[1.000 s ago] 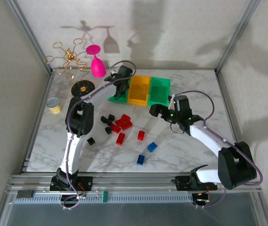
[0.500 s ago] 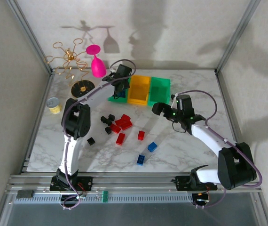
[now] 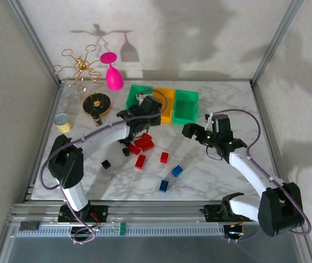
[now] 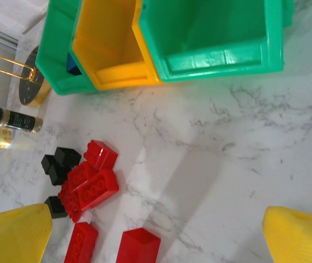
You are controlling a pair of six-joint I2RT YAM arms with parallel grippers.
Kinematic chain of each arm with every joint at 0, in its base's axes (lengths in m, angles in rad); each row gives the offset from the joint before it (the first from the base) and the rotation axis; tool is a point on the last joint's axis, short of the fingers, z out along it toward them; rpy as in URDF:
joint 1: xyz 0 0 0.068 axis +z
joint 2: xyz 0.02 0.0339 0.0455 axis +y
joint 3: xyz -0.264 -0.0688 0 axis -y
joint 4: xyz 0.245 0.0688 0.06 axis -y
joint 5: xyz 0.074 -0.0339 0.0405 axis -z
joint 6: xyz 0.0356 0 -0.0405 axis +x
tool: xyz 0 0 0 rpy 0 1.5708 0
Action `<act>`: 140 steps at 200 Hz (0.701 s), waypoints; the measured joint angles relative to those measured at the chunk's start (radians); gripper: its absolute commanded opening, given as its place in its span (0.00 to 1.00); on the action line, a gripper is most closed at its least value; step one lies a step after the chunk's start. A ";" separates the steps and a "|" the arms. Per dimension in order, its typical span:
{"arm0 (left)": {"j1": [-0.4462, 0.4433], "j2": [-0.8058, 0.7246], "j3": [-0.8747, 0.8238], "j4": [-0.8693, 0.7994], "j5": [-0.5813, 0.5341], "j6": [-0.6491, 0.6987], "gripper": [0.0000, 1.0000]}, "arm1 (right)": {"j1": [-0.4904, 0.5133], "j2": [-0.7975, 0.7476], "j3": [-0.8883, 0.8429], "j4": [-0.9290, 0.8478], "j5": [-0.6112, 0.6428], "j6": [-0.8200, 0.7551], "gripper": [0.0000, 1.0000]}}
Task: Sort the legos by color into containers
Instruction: Place the lego in the container, then pick up the lego from the middle-left of the table.
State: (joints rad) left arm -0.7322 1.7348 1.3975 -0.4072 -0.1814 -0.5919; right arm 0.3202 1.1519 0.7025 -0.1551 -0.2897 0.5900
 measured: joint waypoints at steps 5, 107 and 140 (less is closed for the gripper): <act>-0.020 -0.016 -0.021 0.000 0.005 -0.008 0.43 | 0.000 -0.009 -0.003 -0.010 0.000 0.000 0.99; -0.321 -0.096 -0.188 -0.039 0.064 -0.071 0.52 | 0.000 -0.222 -0.109 -0.287 0.035 0.037 0.99; -0.395 -0.051 -0.188 -0.039 0.092 -0.065 0.53 | 0.000 -0.318 -0.154 -0.360 0.045 0.079 0.99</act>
State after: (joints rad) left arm -1.1275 1.6836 1.2095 -0.4465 -0.0898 -0.6567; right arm 0.3202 0.8341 0.5480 -0.5148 -0.2451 0.6693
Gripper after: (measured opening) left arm 0.524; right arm 0.988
